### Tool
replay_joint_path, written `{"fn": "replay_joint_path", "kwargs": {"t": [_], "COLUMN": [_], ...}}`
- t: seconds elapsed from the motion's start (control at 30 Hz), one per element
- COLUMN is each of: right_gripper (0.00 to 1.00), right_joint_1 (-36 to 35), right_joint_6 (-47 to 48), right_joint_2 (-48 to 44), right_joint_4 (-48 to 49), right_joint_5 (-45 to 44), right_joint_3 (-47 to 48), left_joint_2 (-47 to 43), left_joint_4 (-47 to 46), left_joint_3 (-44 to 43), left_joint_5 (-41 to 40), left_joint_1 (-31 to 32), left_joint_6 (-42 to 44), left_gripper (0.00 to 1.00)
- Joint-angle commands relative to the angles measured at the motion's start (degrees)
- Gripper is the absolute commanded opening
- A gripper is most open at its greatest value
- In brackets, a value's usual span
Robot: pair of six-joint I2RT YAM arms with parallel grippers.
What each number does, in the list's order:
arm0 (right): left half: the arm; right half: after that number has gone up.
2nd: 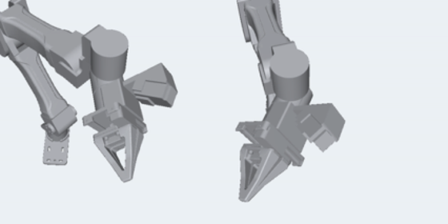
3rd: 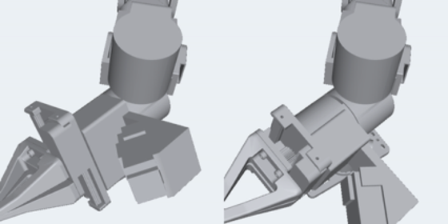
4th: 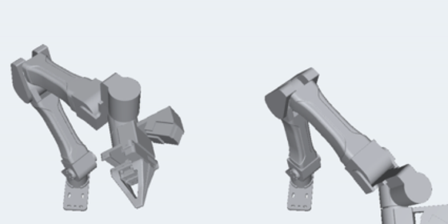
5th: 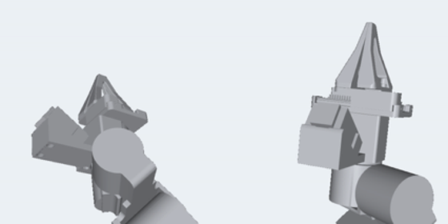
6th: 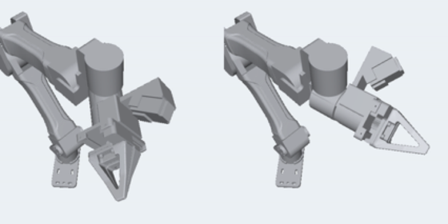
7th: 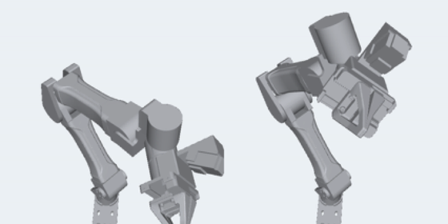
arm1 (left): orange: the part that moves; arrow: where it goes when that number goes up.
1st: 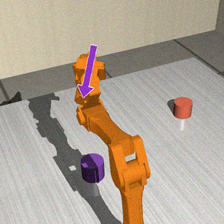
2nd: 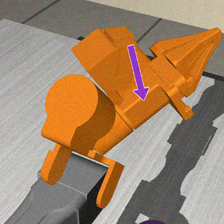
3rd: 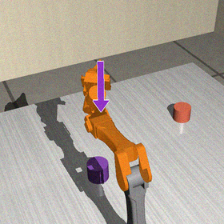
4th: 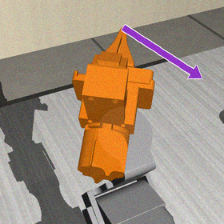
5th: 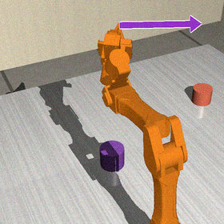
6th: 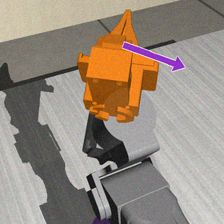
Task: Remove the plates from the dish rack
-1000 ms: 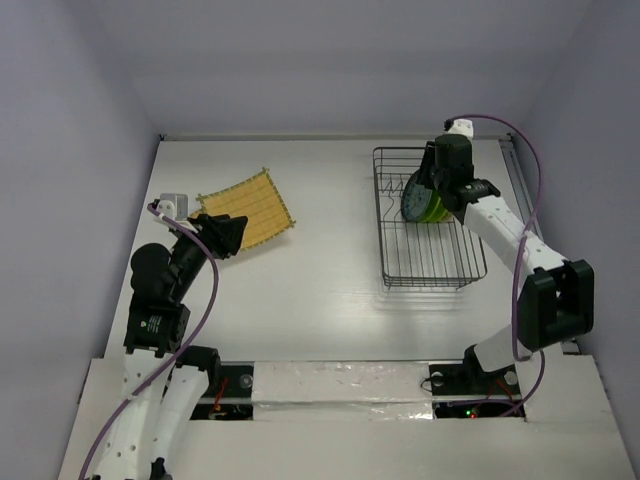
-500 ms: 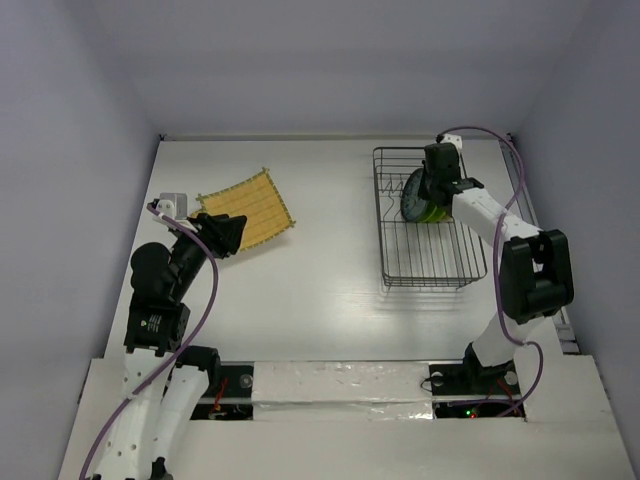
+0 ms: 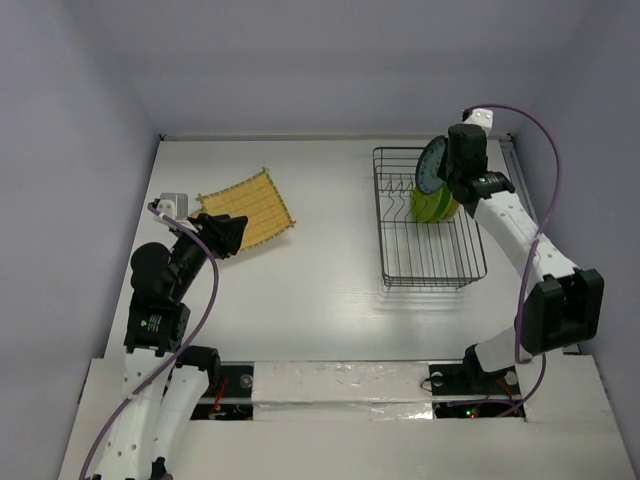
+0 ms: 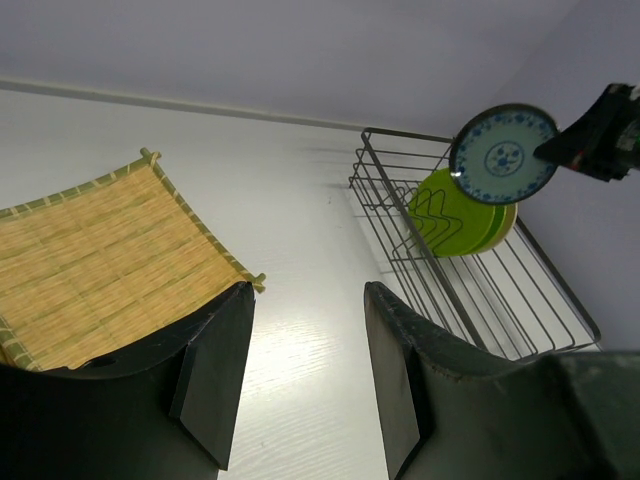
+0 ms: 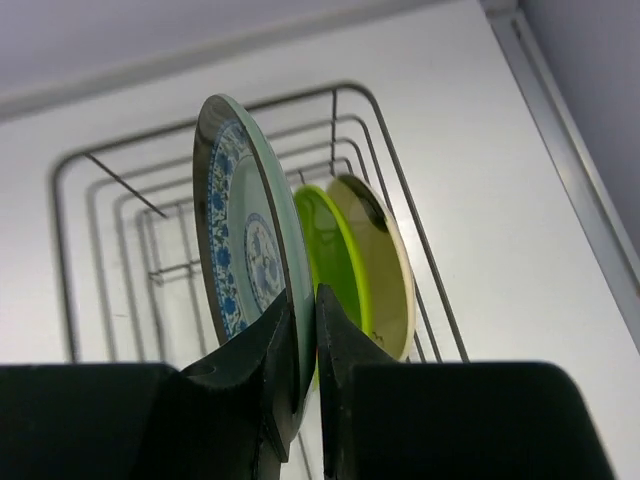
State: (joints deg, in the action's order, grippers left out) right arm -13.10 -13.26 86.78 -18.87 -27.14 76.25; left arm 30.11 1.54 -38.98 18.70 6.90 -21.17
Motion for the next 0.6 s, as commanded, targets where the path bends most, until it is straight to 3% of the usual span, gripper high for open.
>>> {"fn": "replay_joint_path", "kwargs": {"t": [0.0, 0.17, 0.27, 0.43, 0.57], "right_gripper": [0.02, 0.01, 0.02, 0.01, 0.02], "right_joint_1": [-1.1, -4.6, -11.0, -23.2, -28.5], "right_joint_6": [0.3, -3.3, -5.4, -7.0, -7.5], "right_joint_2": [-6.9, -13.1, -13.1, -6.5, -3.7], "right_joint_4": [0.8, 6.6, 10.2, 12.5, 14.8], "right_joint_5": [0.1, 21.1, 28.7, 32.9, 36.0], "right_joint_3": [3.7, -2.0, -7.2, -10.1, -14.1], "left_joint_2": [0.0, 0.1, 0.1, 0.3, 0.2], "left_joint_4": [-3.1, -3.1, -3.1, -3.1, -3.0], "left_joint_3": [0.6, 0.6, 0.6, 0.7, 0.6], "left_joint_5": [0.9, 1.0, 0.9, 1.0, 1.0], "left_joint_1": [-0.4, -0.4, -0.4, -0.4, -0.4], "left_joint_6": [-0.5, -0.5, -0.5, -0.5, -0.5], "left_gripper": [0.45, 0.45, 0.45, 0.45, 0.45]}}
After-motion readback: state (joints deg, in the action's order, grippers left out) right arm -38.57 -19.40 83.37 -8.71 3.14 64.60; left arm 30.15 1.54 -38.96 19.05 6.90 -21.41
